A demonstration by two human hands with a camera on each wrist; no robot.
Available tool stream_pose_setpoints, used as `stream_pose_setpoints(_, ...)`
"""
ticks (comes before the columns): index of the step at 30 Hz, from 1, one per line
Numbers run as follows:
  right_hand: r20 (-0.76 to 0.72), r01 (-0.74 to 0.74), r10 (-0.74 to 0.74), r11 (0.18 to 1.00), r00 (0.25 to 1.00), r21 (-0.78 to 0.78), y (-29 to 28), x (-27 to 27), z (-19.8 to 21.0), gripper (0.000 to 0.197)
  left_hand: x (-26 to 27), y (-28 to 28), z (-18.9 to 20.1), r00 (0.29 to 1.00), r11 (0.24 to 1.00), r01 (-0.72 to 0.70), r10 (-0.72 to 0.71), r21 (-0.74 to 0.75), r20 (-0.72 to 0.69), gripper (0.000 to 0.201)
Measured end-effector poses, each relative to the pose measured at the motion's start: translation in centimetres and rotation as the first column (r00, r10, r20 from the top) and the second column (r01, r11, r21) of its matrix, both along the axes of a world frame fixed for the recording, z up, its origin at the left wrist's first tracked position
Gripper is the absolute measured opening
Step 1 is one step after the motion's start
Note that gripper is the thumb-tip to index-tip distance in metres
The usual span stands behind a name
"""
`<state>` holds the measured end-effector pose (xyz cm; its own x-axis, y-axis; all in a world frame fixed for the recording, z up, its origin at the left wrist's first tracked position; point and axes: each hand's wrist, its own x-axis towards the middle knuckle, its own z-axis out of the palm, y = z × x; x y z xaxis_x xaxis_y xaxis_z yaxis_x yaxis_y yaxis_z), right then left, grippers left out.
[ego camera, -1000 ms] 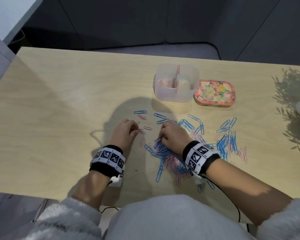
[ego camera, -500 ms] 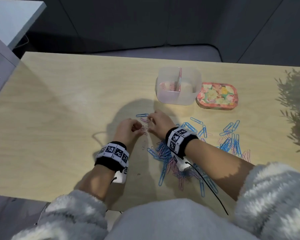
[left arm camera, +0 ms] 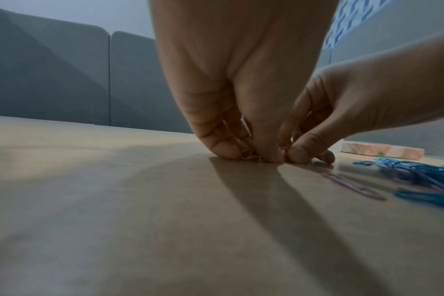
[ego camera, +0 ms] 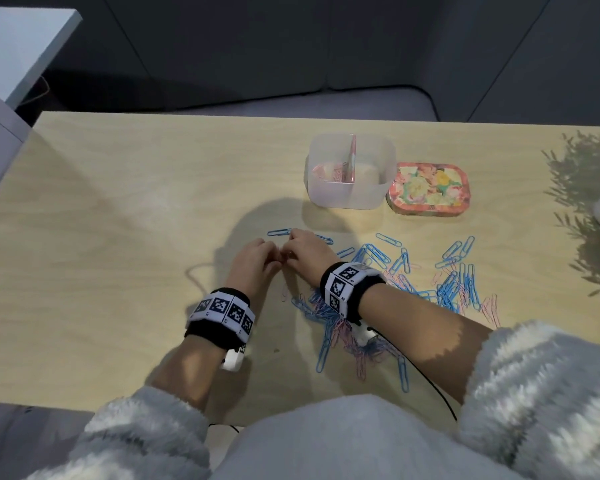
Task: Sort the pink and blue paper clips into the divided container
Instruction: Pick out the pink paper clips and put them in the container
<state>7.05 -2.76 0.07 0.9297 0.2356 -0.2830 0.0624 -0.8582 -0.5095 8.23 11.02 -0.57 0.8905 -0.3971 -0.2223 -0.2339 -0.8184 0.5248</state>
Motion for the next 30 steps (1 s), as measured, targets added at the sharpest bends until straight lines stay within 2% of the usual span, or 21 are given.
stream_pose_setpoints(5,0.009,0.003,-0.003,0.997,1.0,-0.072,-0.8,-0.7,-0.5,0.02,-0.3,1.2,-0.3,0.999,0.999,-0.038,0.038,0.005,0.004,0.009)
stream_pose_setpoints(9,0.042,0.025,-0.018,0.986,0.999,-0.166,-1.3,-1.4,-0.9,0.017,-0.3,1.3,-0.4,1.0,0.999,-0.004,0.005,0.046,-0.011,0.009)
stream_pose_setpoints(14,-0.058,0.13,-0.139,0.981,0.989,-0.147,-2.2,-1.5,0.5,0.013,1.2,-0.3,1.2,0.998,0.998,0.062,-0.062,0.02,-0.012,0.011)
stream_pose_setpoints(16,-0.054,0.155,-0.163,0.979,0.985,-0.133,-2.5,-1.8,0.8,0.013,2.6,-1.7,2.7,0.996,0.996,0.087,-0.087,-0.022,0.032,0.012)
stream_pose_setpoints(19,-0.064,0.15,-0.159,0.982,0.985,-0.118,-3.1,-2.3,1.2,0.013,5.2,-4.4,5.2,0.979,0.99,0.11,-0.092,-0.091,0.182,0.01)
stream_pose_setpoints(21,-0.075,0.21,-0.213,0.976,0.974,-0.055,-3.9,-2.5,1.5,0.01,6.9,-6.6,6.7,0.966,0.981,0.111,-0.07,-0.156,0.249,0.012)
stream_pose_setpoints(23,-0.067,0.331,-0.329,0.943,0.942,0.036,-5.2,-2.3,2.2,0.009,8.4,-8.7,7.7,0.966,0.984,0.1,-0.06,-0.151,0.251,0.016)
stream_pose_setpoints(27,0.014,0.461,-0.472,0.867,0.882,0.187,-7.8,-1.3,4.5,0.005,10.4,-11.2,7.3,0.955,0.989,0.141,-0.148,0.046,0.259,0.022)
stream_pose_setpoints(30,-0.014,0.526,-0.549,0.794,0.836,0.306,-9.3,-0.2,5.8,0.023,10.4,-11.2,6.3,0.932,0.978,0.144,-0.186,0.152,0.311,0.032)
